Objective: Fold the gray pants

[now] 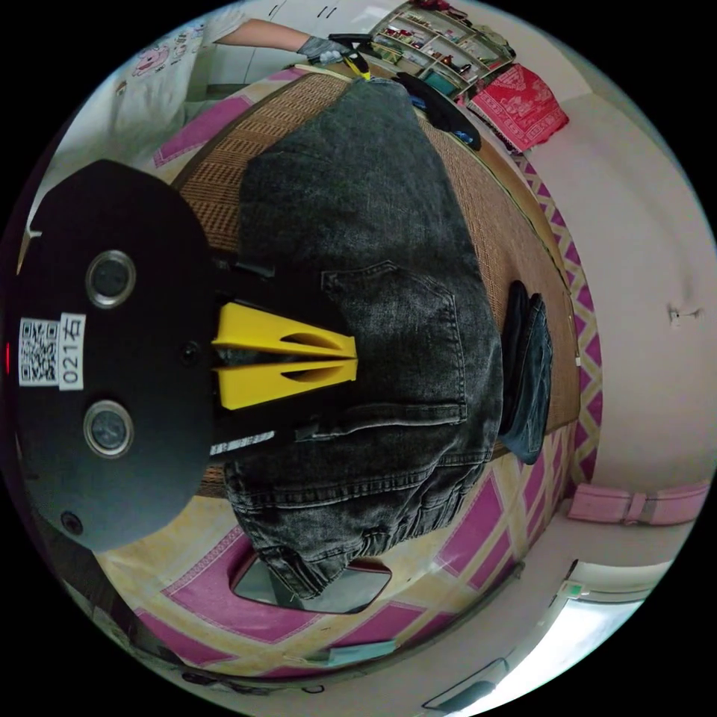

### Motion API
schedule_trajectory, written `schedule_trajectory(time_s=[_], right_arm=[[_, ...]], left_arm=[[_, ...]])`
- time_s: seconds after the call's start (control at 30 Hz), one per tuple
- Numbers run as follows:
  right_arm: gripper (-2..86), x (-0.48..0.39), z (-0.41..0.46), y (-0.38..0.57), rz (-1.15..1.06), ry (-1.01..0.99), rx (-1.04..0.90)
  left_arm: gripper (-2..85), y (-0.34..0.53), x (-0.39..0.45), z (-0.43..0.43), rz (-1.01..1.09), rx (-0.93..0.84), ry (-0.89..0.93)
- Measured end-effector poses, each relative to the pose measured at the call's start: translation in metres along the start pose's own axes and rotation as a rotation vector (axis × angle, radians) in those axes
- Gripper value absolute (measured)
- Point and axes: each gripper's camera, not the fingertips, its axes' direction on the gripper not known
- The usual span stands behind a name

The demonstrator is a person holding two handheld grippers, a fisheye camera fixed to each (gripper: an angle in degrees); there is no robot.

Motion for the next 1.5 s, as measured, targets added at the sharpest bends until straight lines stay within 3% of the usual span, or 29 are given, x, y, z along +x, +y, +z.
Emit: schedule_trajectory(time_s=[0.33,0.43,0.63,0.8,1.0,1.2,1.37,1.5], right_arm=[[-0.7,0.001,-0.030,-0.006,-0.070,-0.047,0.066],[-0.8,0.000,-0.042,-0.015,-0.064,-0.094,0.078],[-0.8,-0.005,-0.056,-0.039,-0.075,-0.176,0.123],[1.0,-0.026,-0.042,-0.079,-0.198,-0.098,0.124],[8.4,-0.059,0.000,-0.146,-0.648,0.157,0.043],[11.1,-0.043,0.040,-0.215,-0.775,0.092,-0.162],[3.4,-0.029,0.048,-0.245,-0.813,-0.101,-0.356],[0.5,-0.006,0.010,-0.237,-0.811,-0.202,-0.222]], left_arm=[[0.7,-0.028,-0.021,-0.031,0.016,0.065,0.085],[1.0,-0.034,-0.038,-0.029,-0.065,-0.021,0.098],[-0.7,-0.019,-0.032,-0.101,-0.057,0.236,0.021],[0.4,-0.036,0.039,-0.071,0.224,0.091,0.003],[8.0,-0.061,0.134,0.022,0.659,-0.069,-0.059],[11.2,-0.093,0.166,0.093,0.819,-0.267,-0.088],[11.2,-0.095,0.173,0.112,0.916,-0.406,-0.094],[10.6,-0.085,0.168,0.096,0.933,-0.373,-0.008]])
